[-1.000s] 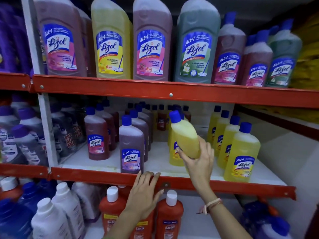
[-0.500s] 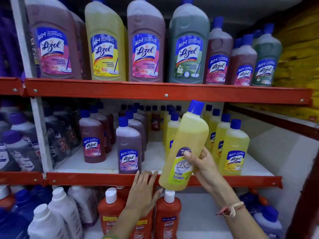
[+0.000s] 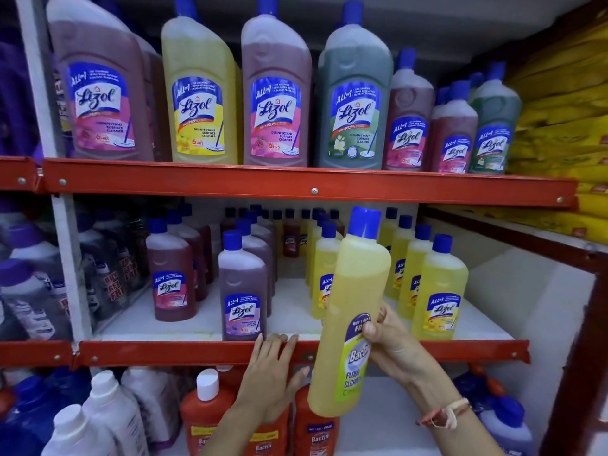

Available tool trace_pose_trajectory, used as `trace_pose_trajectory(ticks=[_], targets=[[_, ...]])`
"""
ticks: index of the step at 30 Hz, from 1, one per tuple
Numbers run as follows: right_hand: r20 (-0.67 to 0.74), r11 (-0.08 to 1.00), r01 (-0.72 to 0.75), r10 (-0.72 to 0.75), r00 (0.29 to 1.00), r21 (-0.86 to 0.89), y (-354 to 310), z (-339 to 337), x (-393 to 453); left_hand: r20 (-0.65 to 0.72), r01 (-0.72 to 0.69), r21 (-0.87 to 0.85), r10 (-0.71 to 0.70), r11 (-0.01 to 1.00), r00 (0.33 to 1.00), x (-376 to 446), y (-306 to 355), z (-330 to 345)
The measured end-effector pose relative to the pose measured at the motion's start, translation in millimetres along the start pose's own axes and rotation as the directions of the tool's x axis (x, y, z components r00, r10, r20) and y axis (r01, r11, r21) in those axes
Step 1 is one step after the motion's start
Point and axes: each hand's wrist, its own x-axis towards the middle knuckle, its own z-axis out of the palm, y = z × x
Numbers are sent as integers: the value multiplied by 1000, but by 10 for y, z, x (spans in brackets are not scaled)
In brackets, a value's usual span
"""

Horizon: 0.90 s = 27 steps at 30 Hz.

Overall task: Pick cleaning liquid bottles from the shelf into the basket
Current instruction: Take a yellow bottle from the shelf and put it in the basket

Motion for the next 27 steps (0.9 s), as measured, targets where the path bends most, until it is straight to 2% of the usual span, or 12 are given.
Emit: trace_pose_trajectory(ticks=[2, 4, 7, 8, 9, 12, 18, 27], targets=[[-31, 999, 3, -4, 1000, -36, -15, 6, -27, 48, 122, -277, -113, 953, 992, 72, 63, -221], [-79, 996, -2, -5, 997, -93, -30, 19, -60, -16, 171, -545, -214, 821, 977, 163, 212, -570], [-179, 979, -12, -25, 984, -202, -3, 54, -94, -155, -11, -833, -215, 553, 964, 290, 515, -1254], [-213, 973, -9, -42, 976, -230, 13, 69, -101, -161, -56, -866, -171, 498, 972, 318, 599, -1447], [-241, 968, -1, -61, 969, -250, 31, 86, -106, -140, -67, -870, -115, 489, 983, 346, 658, -1588], [-271, 960, 36, -115, 956, -279, 67, 129, -120, -76, -61, -836, -5, 546, 997, 385, 748, -1732], [-216, 932, 14, -98, 972, -362, 137, 154, -222, -79, -12, -895, -130, 447, 988, 238, 783, -1615], [-239, 902, -199, 112, 965, -383, 580, 59, -680, 117, 175, -930, -190, 322, 975, -279, 716, -1085]])
